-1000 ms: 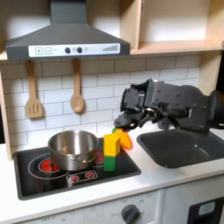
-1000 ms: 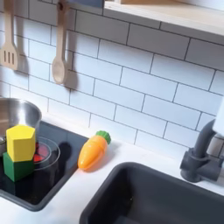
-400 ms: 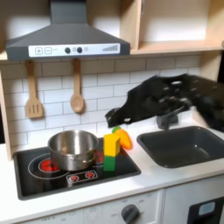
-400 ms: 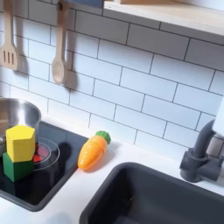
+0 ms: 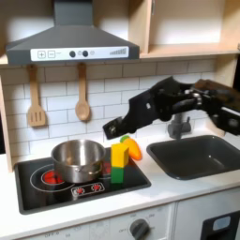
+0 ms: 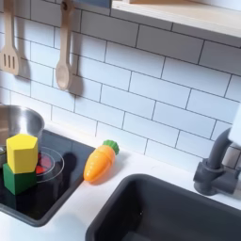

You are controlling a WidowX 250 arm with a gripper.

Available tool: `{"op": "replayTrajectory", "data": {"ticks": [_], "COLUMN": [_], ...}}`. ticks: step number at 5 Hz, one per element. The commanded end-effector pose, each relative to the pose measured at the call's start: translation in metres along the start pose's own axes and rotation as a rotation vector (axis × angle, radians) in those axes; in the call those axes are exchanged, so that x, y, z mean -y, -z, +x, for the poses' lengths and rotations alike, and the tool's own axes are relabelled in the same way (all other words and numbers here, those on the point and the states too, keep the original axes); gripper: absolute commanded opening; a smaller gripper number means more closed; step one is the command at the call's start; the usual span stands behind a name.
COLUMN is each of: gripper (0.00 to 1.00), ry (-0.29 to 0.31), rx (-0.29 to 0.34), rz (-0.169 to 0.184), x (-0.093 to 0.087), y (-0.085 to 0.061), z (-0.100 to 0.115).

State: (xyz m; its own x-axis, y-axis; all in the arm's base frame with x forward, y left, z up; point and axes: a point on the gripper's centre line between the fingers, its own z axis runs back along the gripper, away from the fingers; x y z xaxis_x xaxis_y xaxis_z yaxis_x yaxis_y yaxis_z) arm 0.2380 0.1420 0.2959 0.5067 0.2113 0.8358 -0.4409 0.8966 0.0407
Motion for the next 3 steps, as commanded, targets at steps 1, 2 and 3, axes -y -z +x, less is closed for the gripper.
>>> {"op": "replayTrajectory", "data": {"ticks": [1,2,3], "gripper": [1.00,1.00,1.00], "ry": [-0.082,-0.048,-0.048], "rx": [-0.028,-0.047,-0.058], "rz": [-0.097,-0.217,-0.247], "x": [0.010,0.037,0.045], "y": [0.027,0.034,0.032], "z": [0.005,0.003,-0.001]}}
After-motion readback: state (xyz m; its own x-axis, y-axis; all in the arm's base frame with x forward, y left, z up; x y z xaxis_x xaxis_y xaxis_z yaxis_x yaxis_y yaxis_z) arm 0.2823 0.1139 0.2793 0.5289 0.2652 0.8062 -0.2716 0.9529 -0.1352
